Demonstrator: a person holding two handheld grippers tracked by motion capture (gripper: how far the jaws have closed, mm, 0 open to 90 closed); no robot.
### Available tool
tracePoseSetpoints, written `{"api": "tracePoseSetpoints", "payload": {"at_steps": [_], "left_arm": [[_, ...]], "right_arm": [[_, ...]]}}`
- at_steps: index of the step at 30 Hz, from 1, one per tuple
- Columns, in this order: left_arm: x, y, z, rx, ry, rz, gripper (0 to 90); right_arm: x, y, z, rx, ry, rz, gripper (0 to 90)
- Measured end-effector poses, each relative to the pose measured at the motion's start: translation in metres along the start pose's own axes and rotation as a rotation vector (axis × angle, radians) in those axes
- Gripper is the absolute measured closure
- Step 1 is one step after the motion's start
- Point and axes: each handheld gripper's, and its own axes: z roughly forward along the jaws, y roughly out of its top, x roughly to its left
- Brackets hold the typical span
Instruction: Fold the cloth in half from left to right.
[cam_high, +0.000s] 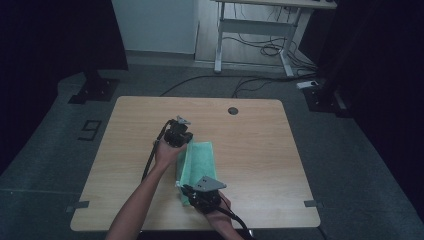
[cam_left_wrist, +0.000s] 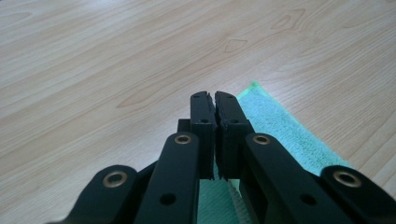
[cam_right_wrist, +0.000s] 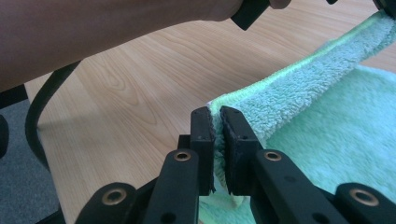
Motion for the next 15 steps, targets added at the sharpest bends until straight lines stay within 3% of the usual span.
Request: {"api": "tracePoseSetpoints", "payload": {"at_steps": [15], "left_arm": [[-0.019, 0.005, 0.037, 0.060, -0.010, 0.033, 86.1]], "right_arm": [[-0.019, -0.016, -0.011, 0.011, -0.031, 0.051, 82.5]]}}
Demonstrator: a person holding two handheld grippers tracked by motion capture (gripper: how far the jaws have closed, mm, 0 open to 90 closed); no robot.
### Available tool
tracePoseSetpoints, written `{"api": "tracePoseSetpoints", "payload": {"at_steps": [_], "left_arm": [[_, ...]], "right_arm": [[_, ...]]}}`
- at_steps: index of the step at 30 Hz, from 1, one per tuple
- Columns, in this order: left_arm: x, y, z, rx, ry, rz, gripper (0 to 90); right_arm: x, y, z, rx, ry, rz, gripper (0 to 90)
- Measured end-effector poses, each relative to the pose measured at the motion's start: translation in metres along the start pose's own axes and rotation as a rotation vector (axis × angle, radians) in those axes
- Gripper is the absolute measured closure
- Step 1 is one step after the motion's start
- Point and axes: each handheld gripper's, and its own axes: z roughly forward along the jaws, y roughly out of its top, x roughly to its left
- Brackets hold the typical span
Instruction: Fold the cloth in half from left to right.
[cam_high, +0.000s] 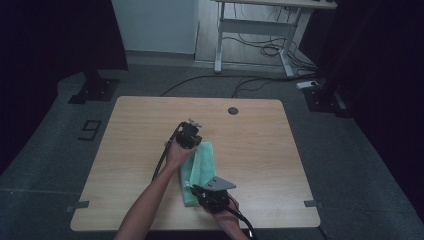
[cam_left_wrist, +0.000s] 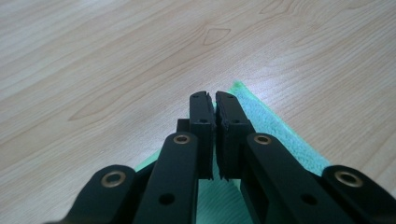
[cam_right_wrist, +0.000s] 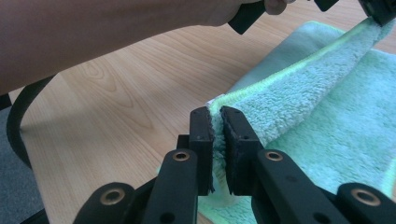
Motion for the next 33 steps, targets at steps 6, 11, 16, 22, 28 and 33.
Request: {"api": "tracePoseSetpoints", "payload": {"at_steps": [6, 11, 16, 22, 28, 33], "left_arm": [[-0.003, 0.002, 0.011, 0.017, 0.004, 0.000, 85.2], [-0.006, 0.002, 0.018, 0.021, 0.009, 0.001, 84.9], [-0.009, 0.002, 0.022, 0.021, 0.005, 0.003, 84.3], [-0.011, 0.005, 0.024, 0.025, -0.005, 0.006, 84.5], [-0.013, 0.005, 0.024, 0.024, -0.005, 0.011, 85.0], [-0.017, 0.007, 0.024, 0.012, -0.008, 0.015, 83.3]], "right_arm": [[-0.006, -0.003, -0.001, 0.004, -0.007, 0.018, 81.9], [-0.011, -0.007, -0.002, 0.025, -0.021, 0.041, 80.4], [-0.015, -0.011, -0.003, 0.037, -0.037, 0.047, 78.8], [-0.018, -0.014, -0.005, 0.045, -0.048, 0.052, 78.5], [-0.023, -0.019, -0.008, 0.049, -0.054, 0.061, 76.9], [-0.026, -0.022, -0.010, 0.058, -0.063, 0.059, 73.2]]}}
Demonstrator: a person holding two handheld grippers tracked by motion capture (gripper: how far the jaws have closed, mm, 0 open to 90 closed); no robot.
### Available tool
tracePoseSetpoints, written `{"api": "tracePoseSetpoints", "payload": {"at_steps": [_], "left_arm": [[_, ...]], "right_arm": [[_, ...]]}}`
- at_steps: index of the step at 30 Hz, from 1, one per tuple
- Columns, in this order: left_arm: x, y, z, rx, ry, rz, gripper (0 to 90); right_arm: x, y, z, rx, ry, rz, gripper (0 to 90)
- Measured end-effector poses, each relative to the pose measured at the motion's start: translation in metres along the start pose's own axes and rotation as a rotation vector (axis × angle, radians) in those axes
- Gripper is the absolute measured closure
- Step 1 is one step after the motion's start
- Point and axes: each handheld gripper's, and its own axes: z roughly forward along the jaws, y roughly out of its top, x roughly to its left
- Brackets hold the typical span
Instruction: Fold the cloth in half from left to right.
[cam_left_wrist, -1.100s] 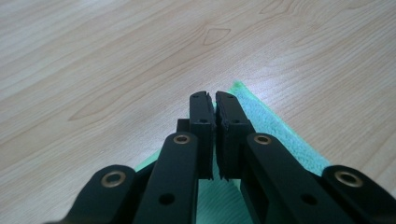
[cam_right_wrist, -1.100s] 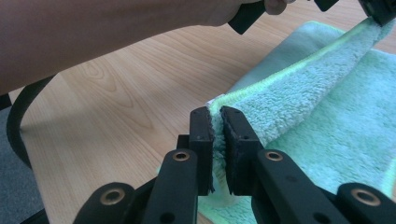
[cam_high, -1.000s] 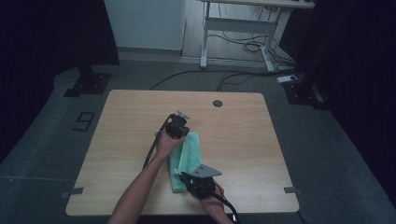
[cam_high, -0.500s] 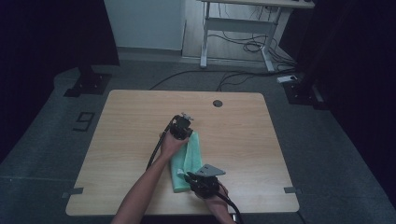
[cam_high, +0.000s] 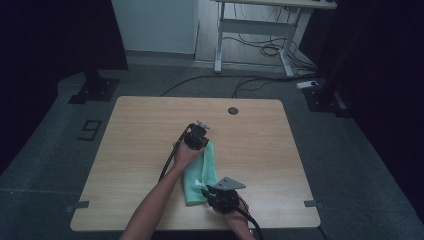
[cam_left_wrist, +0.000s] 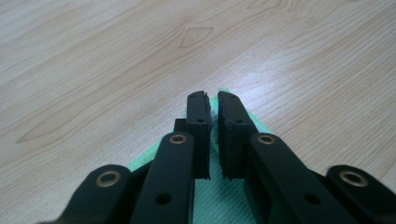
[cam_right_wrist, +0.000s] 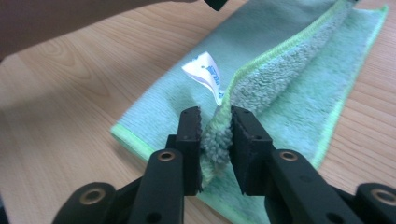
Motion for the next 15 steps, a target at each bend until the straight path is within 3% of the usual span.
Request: {"api": "tracePoseSetpoints", "payload": {"at_steps": [7, 15], "left_arm": [[-0.005, 0.001, 0.003, 0.003, -0.008, 0.010, 82.3], [-0.014, 0.003, 0.004, -0.015, -0.041, 0.025, 77.0]], "right_arm": [[-0.004, -0.003, -0.002, 0.010, -0.022, 0.008, 69.8], [-0.009, -0.007, -0.007, 0.040, -0.098, 0.021, 59.2]]}}
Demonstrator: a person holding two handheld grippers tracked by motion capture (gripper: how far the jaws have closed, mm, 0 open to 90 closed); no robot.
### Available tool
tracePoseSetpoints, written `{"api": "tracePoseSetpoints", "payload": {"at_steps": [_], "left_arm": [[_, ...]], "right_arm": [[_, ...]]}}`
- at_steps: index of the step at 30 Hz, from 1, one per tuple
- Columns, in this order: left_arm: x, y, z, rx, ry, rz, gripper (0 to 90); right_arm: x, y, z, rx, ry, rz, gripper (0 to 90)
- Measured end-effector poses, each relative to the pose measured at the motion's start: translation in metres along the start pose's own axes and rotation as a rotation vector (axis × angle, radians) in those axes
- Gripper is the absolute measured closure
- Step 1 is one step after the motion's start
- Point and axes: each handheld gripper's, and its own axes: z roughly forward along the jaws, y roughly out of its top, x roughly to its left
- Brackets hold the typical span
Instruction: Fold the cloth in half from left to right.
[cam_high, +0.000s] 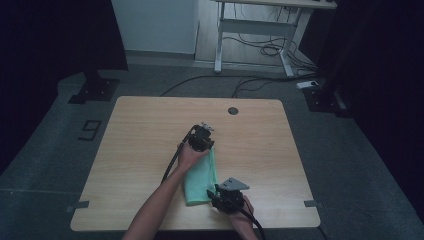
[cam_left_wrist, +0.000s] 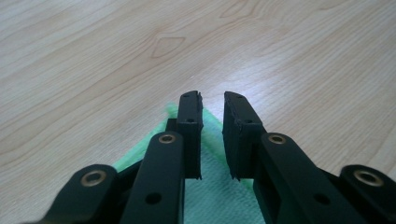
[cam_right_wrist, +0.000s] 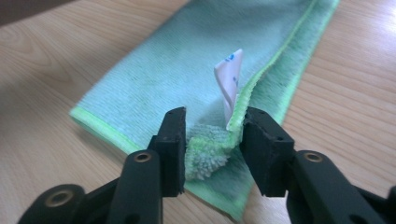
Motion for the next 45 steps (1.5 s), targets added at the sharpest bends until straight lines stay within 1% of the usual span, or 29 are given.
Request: {"api": "tracePoseSetpoints", "payload": {"at_steps": [1, 3, 4, 7, 8, 10, 13, 14, 15, 17, 21, 22, 23, 25, 26, 27, 29, 31, 36, 43, 45], "left_arm": [[0.000, 0.000, 0.000, -0.001, -0.009, -0.001, 75.2], [-0.002, -0.001, -0.001, -0.007, -0.004, 0.006, 73.3], [-0.002, -0.001, -0.004, -0.016, -0.005, 0.003, 71.8], [0.000, -0.003, -0.015, -0.033, -0.001, 0.000, 67.5], [0.001, -0.004, -0.020, -0.040, -0.003, -0.003, 66.3], [0.004, -0.006, -0.030, -0.049, 0.008, -0.002, 64.9], [0.012, -0.012, -0.045, -0.057, 0.025, -0.005, 62.1], [0.013, -0.015, -0.048, -0.065, 0.023, -0.017, 61.8], [0.016, -0.017, -0.050, -0.064, 0.020, -0.020, 61.7], [0.019, -0.024, -0.053, -0.058, 0.028, -0.020, 61.8], [0.028, -0.038, -0.052, -0.023, 0.032, -0.027, 61.9], [0.031, -0.043, -0.050, -0.010, 0.025, -0.033, 61.8], [0.032, -0.045, -0.048, 0.000, 0.027, -0.030, 61.4], [0.036, -0.051, -0.044, 0.023, 0.032, -0.024, 61.4], [0.038, -0.054, -0.042, 0.035, 0.028, -0.021, 61.4], [0.039, -0.056, -0.040, 0.040, 0.031, -0.018, 61.4], [0.040, -0.060, -0.036, 0.042, 0.019, -0.022, 61.7], [0.040, -0.061, -0.033, 0.035, 0.015, -0.022, 61.9], [0.036, -0.060, -0.028, 0.012, 0.009, -0.007, 62.9], [0.024, -0.053, -0.021, 0.012, -0.018, 0.031, 63.0], [0.021, -0.051, -0.021, 0.019, -0.022, 0.041, 62.9]], "right_arm": [[0.000, -0.001, -0.001, 0.006, -0.017, -0.001, 56.3], [-0.001, -0.002, -0.002, 0.015, -0.036, -0.001, 54.4], [-0.001, -0.003, -0.003, 0.017, -0.045, -0.001, 53.5], [-0.004, -0.006, -0.006, 0.024, -0.073, 0.008, 50.3], [-0.005, -0.007, -0.007, 0.024, -0.074, 0.011, 50.2], [-0.007, -0.007, -0.010, 0.021, -0.080, 0.009, 49.4], [-0.008, -0.005, -0.014, 0.002, -0.085, 0.006, 51.9], [-0.008, -0.003, -0.015, -0.008, -0.084, -0.001, 55.1], [-0.008, -0.002, -0.015, -0.011, -0.080, -0.010, 56.8], [-0.008, 0.003, -0.012, -0.006, -0.071, -0.020, 58.5], [-0.009, 0.008, -0.002, 0.027, -0.070, -0.050, 61.6], [-0.010, 0.007, 0.000, 0.036, -0.066, -0.053, 61.9], [-0.010, 0.005, 0.003, 0.053, -0.065, -0.057, 62.5], [-0.010, 0.002, 0.006, 0.068, -0.066, -0.061, 64.2], [-0.010, 0.001, 0.006, 0.065, -0.066, -0.058, 65.2], [-0.010, -0.001, 0.005, 0.063, -0.063, -0.062, 66.1], [-0.009, -0.001, 0.004, 0.066, -0.065, -0.078, 66.9], [-0.008, -0.001, 0.004, 0.073, -0.061, -0.086, 68.4], [-0.009, -0.004, 0.001, 0.080, -0.044, -0.085, 72.3], [-0.010, -0.012, -0.010, 0.079, -0.051, -0.075, 73.0], [-0.011, -0.014, -0.013, 0.079, -0.052, -0.072, 71.5]]}}
